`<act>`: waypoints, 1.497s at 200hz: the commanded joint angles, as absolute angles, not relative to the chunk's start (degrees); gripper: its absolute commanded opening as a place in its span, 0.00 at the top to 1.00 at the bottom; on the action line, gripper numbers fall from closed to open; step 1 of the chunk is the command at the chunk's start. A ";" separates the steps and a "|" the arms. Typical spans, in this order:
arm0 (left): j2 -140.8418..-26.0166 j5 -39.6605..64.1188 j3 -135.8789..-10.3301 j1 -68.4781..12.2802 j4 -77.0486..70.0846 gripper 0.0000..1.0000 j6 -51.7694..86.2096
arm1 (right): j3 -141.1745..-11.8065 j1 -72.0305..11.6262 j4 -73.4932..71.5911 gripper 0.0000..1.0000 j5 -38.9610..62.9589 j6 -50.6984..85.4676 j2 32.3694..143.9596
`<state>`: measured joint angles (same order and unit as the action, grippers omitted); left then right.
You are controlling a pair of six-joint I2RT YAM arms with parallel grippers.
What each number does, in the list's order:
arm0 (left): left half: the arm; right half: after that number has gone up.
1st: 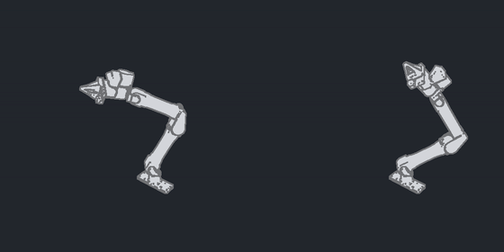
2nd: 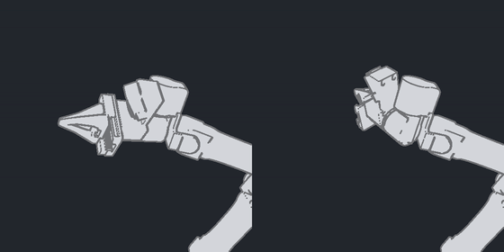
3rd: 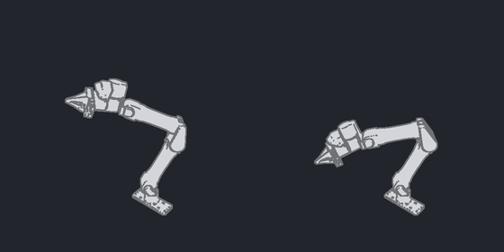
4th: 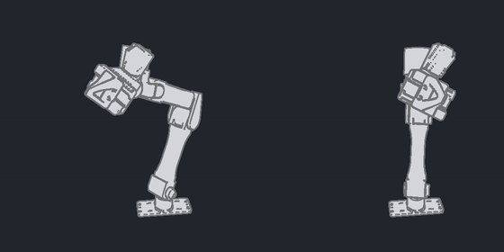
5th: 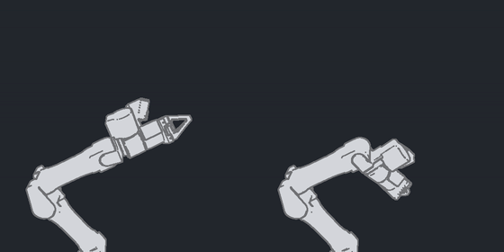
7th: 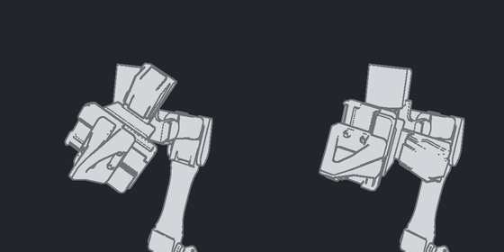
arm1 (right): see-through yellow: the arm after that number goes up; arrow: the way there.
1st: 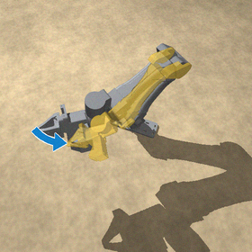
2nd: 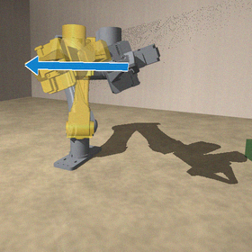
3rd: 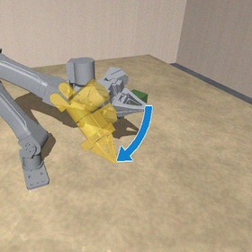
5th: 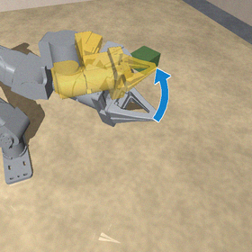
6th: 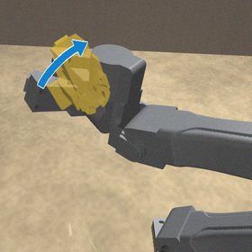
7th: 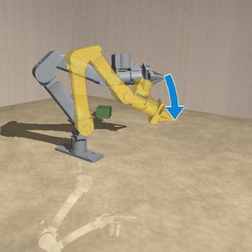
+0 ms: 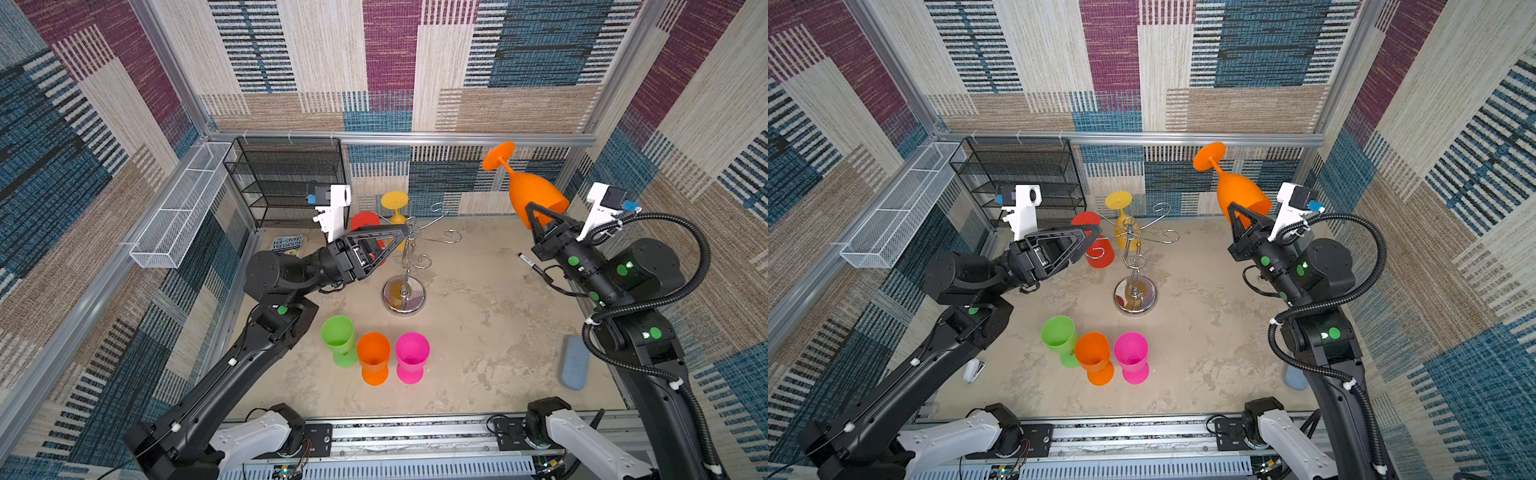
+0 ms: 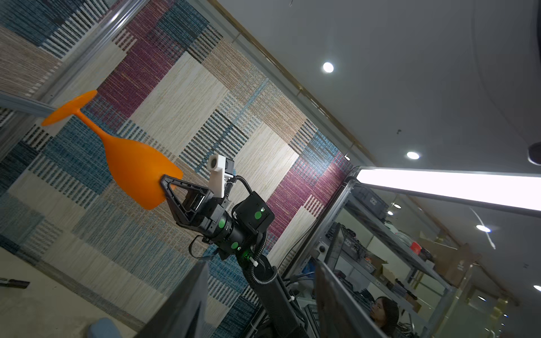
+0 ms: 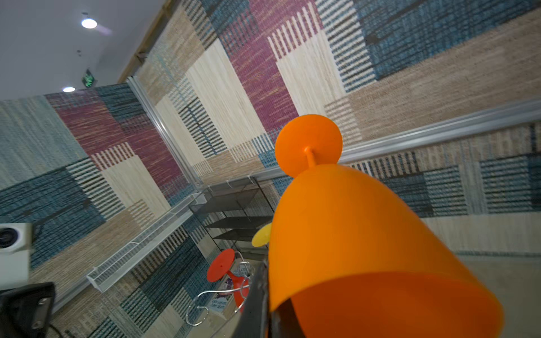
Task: Take the wine glass off the wine glass rack
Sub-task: Pick up the wine glass from the wine glass rack, then place the wine glass at the center of the table.
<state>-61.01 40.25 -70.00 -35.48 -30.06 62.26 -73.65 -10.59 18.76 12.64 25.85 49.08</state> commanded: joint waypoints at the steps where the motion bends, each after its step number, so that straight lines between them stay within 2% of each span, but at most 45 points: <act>1: -57.65 37.27 -71.18 -35.42 -11.17 0.40 45.73 | -73.60 -10.63 32.56 1.00 4.09 23.21 48.08; 51: -50.22 31.43 -70.82 -35.41 -0.05 0.41 36.41 | -74.90 -10.63 44.48 1.00 7.61 23.21 51.65; 117: -44.79 28.88 -68.07 -35.38 4.75 0.42 32.34 | -65.99 -11.21 50.25 1.00 15.51 21.28 56.93; 190: -43.86 29.52 -66.27 -35.33 4.61 0.42 31.38 | -66.91 -26.39 58.78 1.00 12.00 23.21 65.08; 245: -44.12 30.20 -65.30 -35.33 4.39 0.42 31.20 | -71.66 -32.23 64.95 1.00 8.70 21.80 72.27; 299: -43.86 31.04 -64.00 -35.33 3.52 0.42 31.95 | -75.51 -34.51 67.26 1.00 7.46 20.27 78.42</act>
